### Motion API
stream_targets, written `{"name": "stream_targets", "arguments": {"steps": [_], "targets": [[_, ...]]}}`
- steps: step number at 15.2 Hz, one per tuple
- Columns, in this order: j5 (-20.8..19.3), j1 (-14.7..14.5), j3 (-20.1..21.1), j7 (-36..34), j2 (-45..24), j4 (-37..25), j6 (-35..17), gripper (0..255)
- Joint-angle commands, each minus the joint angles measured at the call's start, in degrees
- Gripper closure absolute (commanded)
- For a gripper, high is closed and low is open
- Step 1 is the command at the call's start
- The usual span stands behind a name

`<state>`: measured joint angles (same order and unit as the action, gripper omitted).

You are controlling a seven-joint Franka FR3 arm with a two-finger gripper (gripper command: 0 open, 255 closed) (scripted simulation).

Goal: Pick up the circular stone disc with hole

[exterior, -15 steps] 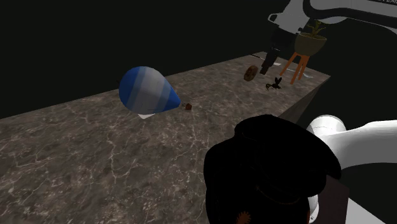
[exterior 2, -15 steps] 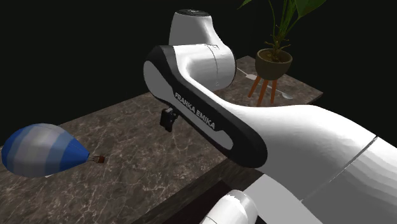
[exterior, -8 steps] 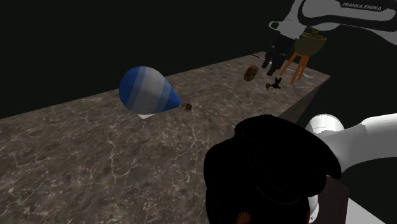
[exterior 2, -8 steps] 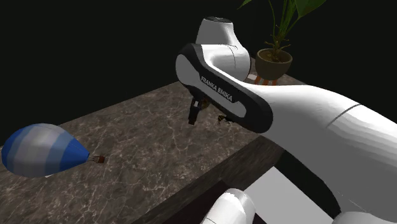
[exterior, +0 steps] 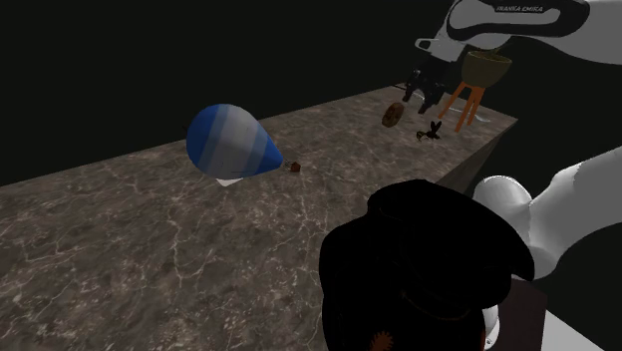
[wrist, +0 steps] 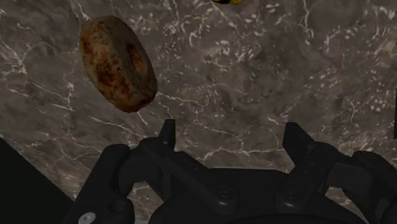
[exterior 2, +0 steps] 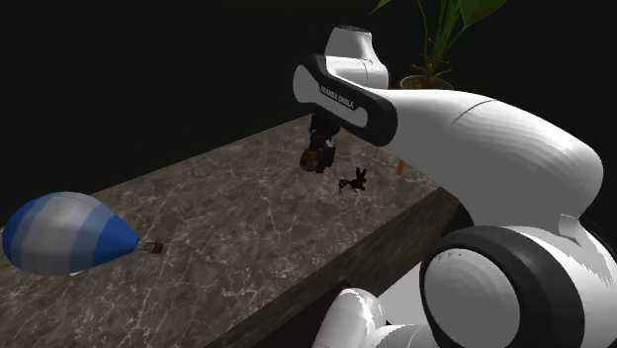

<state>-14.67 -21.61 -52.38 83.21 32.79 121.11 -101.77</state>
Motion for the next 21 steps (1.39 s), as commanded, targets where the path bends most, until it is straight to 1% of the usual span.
{"name": "stream_targets", "arguments": {"steps": [1, 3, 4, 5, 6, 7, 8, 9, 10, 15, 17, 18, 21], "targets": [[0.8, -4.8, -5.9, 7.8, -3.6, -3.0, -1.4, 0], [2.8, -11.2, -13.3, 15.6, -8.0, -7.1, -2.0, 0], [4.2, -15.2, -17.9, 19.6, -10.3, -9.3, -2.3, 0], [5.7, -20.2, -23.3, 23.7, -12.6, -11.6, -2.5, 0], [7.2, -26.5, -30.1, 27.6, -14.6, -14.0, -2.5, 0], [7.7, -34.4, -37.9, 30.7, -15.3, -16.5, -2.3, 0], [6.5, -39.3, -42.0, 31.5, -14.1, -18.2, -2.0, 0], [5.3, -39.2, -41.5, 30.8, -13.0, -17.6, -2.5, 0], [4.8, -39.3, -41.6, 30.5, -12.6, -16.9, -3.2, 0], [3.8, -40.2, -43.1, 30.3, -11.7, -13.8, -6.8, 0], [3.6, -40.4, -43.4, 30.3, -11.6, -13.5, -7.2, 0], [3.7, -40.4, -43.3, 30.2, -11.6, -13.6, -7.1, 255], [3.7, -40.4, -43.3, 30.2, -11.6, -13.6, -7.1, 255]]}}
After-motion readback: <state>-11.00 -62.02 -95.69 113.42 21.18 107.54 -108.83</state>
